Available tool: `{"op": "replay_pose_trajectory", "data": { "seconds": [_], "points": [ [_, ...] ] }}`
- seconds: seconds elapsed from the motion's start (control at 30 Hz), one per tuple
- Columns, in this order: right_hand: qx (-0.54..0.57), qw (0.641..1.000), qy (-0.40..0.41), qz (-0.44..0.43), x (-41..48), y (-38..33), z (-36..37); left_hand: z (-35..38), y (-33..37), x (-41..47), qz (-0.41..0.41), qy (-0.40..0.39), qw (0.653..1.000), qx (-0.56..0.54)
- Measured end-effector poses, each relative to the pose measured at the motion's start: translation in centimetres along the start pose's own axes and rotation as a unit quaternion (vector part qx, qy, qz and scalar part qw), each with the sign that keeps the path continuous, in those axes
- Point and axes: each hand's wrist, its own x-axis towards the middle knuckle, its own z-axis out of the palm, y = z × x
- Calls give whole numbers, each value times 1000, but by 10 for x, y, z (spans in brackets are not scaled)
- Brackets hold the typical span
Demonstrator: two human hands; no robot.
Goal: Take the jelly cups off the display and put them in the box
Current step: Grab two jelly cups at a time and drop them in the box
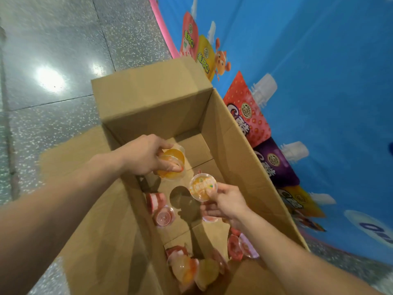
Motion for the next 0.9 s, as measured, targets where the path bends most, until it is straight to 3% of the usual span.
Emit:
{"op": "replay_pose_trajectory", "data": {
  "seconds": [0.23,0.47,0.7,0.9],
  "points": [
    [-7,998,-26,-63,-113,-73,-46,-21,56,-60,-1,59,986,-158],
    [-26,991,29,-132,-267,-152,-93,-80,154,-143,-13,61,962,-267],
    [-5,989,33,-143,-443,-225,-151,-176,291,-237,17,34,965,-261],
    [93,986,55,-125,-577,-271,-213,-231,424,-292,47,-16,967,-250]
  ]
}}
